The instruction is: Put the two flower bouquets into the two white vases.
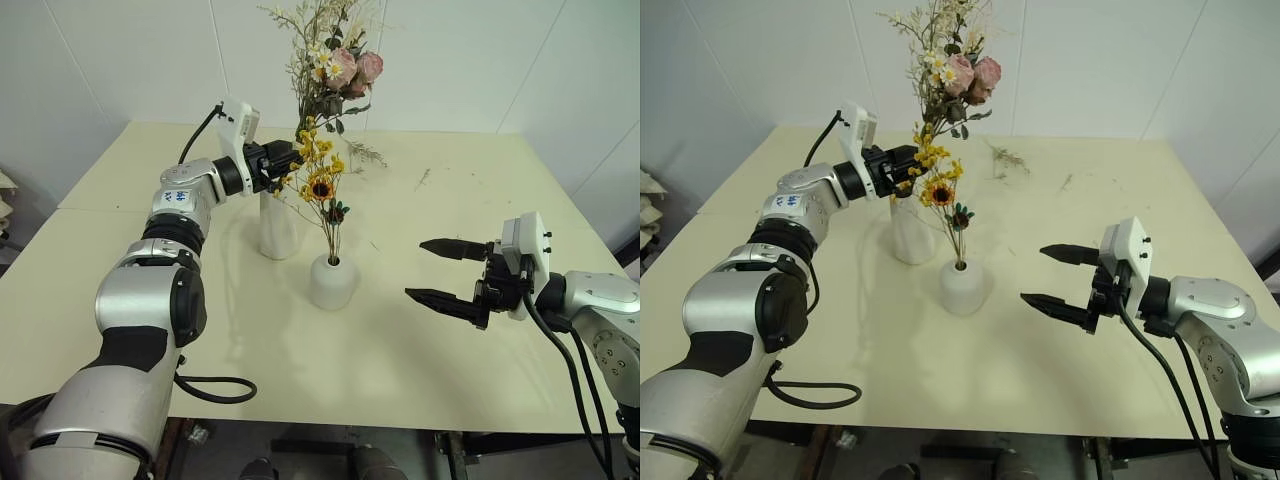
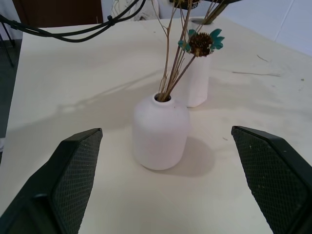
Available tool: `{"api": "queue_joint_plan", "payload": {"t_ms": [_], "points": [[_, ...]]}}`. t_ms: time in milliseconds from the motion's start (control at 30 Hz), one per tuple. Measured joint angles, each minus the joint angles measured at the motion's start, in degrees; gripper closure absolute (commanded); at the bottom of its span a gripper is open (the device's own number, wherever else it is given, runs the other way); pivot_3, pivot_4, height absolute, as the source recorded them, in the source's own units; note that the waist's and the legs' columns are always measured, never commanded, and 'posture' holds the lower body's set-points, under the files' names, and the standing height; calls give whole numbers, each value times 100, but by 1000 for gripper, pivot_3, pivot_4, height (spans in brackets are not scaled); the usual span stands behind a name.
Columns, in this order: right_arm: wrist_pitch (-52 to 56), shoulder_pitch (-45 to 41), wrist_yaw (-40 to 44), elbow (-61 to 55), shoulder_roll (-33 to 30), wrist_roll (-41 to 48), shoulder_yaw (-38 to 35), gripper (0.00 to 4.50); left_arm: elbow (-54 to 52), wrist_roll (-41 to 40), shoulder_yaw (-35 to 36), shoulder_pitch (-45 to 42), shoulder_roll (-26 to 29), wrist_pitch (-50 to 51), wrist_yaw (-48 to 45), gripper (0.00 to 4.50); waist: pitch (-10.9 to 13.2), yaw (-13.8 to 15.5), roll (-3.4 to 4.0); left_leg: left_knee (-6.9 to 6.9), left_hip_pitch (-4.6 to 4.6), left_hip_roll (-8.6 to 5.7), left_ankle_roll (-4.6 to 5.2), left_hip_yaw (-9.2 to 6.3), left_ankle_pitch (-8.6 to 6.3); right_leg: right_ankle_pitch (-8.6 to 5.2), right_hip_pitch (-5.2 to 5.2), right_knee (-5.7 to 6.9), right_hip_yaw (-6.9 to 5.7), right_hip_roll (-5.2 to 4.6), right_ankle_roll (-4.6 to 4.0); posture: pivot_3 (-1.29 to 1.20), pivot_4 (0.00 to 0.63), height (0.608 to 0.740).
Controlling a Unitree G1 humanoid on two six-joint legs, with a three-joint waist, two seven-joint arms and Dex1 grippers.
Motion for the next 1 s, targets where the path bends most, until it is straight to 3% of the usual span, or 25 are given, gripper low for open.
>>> {"api": "queue_joint_plan", "payload": {"t_ms": [100, 133, 1000], "points": [[0, 0, -11, 0, 0, 0, 0, 0, 24, 22, 6, 0, 1, 38, 16, 4339, 0, 4, 0, 1, 0, 0, 0, 0, 0, 0, 0, 1, 0, 0, 0, 0, 150, 740], [0, 0, -14, 0, 0, 0, 0, 0, 24, 22, 10, -2, 1, 38, 6, 4441, 0, 4, 0, 1, 0, 0, 0, 0, 0, 0, 0, 0, 0, 0, 0, 0, 150, 740], [-1, -18, -59, 5, 1, -50, 12, 0, -98, -63, 128, 246, 360, -225, -660, 4441, 0, -6, 0, -1, 0, 0, 0, 0, 0, 0, 0, 0, 0, 0, 0, 0, 150, 740]]}}
